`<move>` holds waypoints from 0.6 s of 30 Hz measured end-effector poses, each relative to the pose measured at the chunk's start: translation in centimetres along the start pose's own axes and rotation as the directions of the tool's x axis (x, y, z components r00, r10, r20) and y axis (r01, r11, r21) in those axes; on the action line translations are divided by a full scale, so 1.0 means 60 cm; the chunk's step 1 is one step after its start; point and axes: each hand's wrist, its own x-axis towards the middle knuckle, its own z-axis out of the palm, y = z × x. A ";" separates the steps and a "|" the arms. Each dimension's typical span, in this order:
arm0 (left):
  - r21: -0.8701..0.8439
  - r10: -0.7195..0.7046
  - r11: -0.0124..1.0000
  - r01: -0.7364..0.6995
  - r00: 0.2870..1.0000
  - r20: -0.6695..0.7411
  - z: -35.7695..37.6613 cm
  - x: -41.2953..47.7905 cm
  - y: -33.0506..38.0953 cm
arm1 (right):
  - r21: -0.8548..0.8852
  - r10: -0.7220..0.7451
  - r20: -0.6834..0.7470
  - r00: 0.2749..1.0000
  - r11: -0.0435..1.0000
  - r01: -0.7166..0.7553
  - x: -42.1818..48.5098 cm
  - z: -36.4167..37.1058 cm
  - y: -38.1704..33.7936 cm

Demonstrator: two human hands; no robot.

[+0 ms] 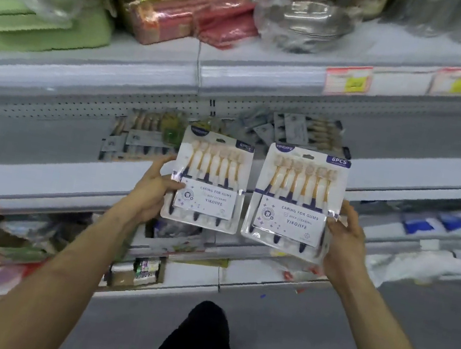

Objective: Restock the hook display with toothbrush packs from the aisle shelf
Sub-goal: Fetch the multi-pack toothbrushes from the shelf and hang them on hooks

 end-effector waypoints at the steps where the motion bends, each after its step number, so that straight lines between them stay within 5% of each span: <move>1: 0.021 -0.007 1.000 0.006 0.999 0.050 0.048 0.013 -0.001 | 0.018 0.005 -0.055 0.998 1.000 -0.004 0.011 -0.036 -0.011; 10: 0.187 -0.108 0.982 0.021 0.877 0.468 0.519 0.140 -0.022 | 0.136 -0.001 -0.445 0.896 0.988 0.068 0.119 -0.332 -0.120; 18: 0.290 -0.227 0.957 -0.019 0.572 0.788 0.962 0.197 -0.051 | 0.062 -0.056 -0.784 0.618 0.984 0.168 0.151 -0.583 -0.247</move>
